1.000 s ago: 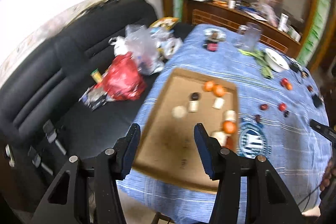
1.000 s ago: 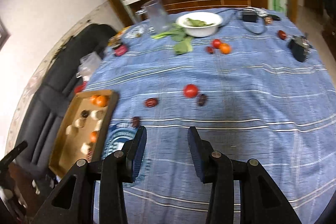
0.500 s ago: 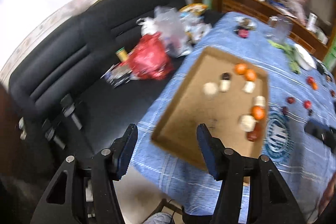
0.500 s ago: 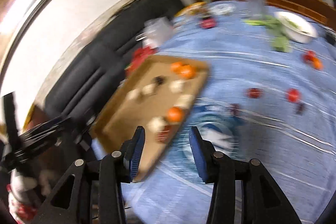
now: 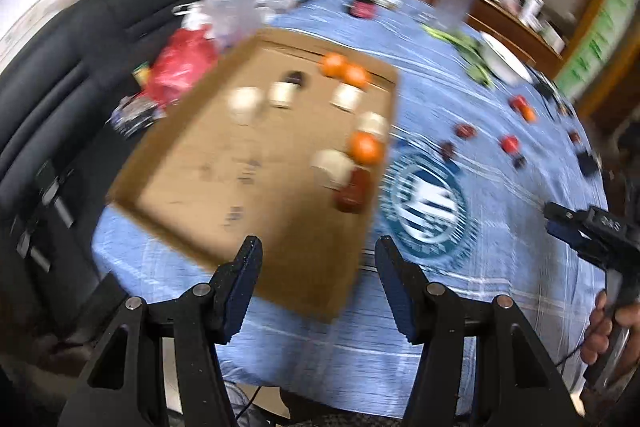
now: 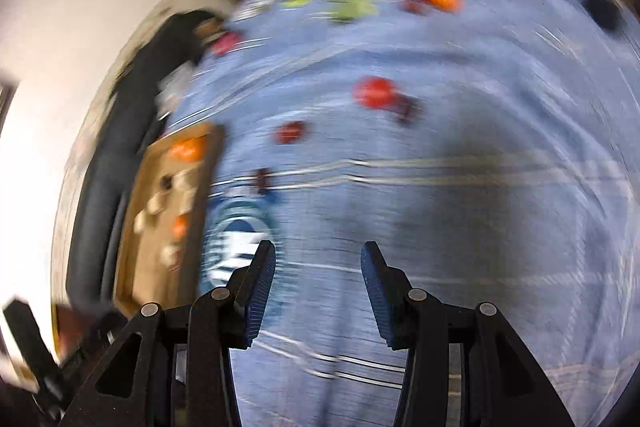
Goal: Organize fruits
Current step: 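Move both open tools toward the remaining dates on the cloth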
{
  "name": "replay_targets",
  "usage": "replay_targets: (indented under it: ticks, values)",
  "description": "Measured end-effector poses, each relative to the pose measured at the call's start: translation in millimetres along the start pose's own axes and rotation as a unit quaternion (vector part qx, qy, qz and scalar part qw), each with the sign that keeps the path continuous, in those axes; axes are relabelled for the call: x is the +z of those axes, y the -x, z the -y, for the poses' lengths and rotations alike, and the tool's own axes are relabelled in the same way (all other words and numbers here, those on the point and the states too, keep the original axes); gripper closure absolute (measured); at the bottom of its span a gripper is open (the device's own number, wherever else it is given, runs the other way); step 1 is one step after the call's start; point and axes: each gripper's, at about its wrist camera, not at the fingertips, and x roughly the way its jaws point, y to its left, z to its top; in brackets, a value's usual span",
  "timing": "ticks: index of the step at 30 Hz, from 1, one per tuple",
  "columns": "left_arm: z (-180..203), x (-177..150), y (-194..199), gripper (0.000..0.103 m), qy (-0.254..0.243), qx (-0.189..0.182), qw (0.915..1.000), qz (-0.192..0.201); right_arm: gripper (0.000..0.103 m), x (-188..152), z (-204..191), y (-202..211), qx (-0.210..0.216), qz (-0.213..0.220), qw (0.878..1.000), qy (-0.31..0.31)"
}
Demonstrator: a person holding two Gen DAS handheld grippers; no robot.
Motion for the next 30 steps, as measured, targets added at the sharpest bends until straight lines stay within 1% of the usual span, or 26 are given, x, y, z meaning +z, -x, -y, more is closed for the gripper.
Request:
replay_targets:
  ticks: [3,6,10,14,18,23,30]
  values:
    - [20,4,0,0.045,-0.024,-0.005,0.9997,0.000,0.055,-4,11,0,-0.013,-0.003,1.000,-0.007]
    - [31,8,6,0.045,-0.033,-0.003,0.9994,0.007,0.055,-4,14,-8,-0.011,-0.013,1.000,-0.005]
    - [34,4,16,0.045,-0.037,0.010,0.9991,0.017,0.055,3,5,-10,-0.001,-0.011,1.000,0.010]
    - [31,2,23,0.045,-0.029,0.024,0.9991,0.020,0.054,2,-7,-9,0.008,-0.007,0.999,0.033]
    - [32,1,24,0.045,-0.030,0.033,0.9988,0.022,0.053,-1,-8,-15,0.013,-0.016,0.999,0.035]
    - [38,3,17,0.045,-0.040,0.029,0.9987,0.014,0.053,-2,-1,-21,0.008,-0.021,0.999,0.029]
    - [46,15,2,0.045,-0.052,0.011,0.9986,0.001,0.053,0,11,-27,-0.010,-0.024,1.000,0.013]
